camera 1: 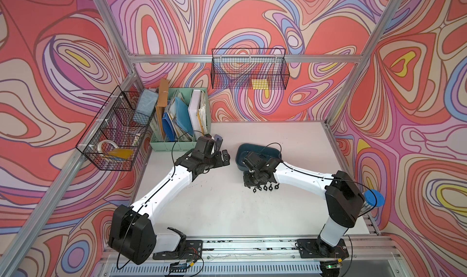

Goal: Take out the wing nut from the storage box
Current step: Place the wing nut at the center of the board.

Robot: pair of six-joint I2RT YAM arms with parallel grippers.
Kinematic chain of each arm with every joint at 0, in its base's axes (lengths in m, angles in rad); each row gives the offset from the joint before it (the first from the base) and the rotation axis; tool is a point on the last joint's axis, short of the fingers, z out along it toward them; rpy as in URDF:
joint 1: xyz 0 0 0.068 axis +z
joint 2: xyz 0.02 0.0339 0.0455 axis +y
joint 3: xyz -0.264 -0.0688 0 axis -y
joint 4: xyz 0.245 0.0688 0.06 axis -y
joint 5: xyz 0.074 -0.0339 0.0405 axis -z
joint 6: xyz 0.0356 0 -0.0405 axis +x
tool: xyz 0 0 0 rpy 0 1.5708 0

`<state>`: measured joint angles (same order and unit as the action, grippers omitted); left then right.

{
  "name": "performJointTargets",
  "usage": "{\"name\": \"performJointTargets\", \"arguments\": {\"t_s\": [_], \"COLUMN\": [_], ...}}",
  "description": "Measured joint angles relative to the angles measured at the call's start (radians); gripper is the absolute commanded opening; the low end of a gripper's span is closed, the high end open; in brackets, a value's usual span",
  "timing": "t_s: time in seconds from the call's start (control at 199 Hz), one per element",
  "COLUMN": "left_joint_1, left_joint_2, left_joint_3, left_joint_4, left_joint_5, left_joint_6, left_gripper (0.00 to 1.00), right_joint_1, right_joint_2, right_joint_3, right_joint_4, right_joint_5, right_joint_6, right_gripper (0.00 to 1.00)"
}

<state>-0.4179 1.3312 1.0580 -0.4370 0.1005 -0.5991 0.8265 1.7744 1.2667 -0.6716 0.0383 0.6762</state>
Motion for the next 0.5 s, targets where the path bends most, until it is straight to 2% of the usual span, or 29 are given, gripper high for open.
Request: {"name": "performJointTargets", "arguments": {"t_s": [0.496], "left_joint_1": [0.000], "left_joint_2": [-0.018], "left_joint_3": [-0.034], "left_joint_4": [0.001], "left_joint_5": [-0.003], "left_joint_6": [-0.015], "left_gripper": [0.99], "right_joint_1": [0.005], "right_joint_2": [0.138], "right_joint_3": [0.000], "right_joint_4": [0.000], "right_joint_5": [0.048], "right_joint_6": [0.011], "right_gripper": [0.00]}}
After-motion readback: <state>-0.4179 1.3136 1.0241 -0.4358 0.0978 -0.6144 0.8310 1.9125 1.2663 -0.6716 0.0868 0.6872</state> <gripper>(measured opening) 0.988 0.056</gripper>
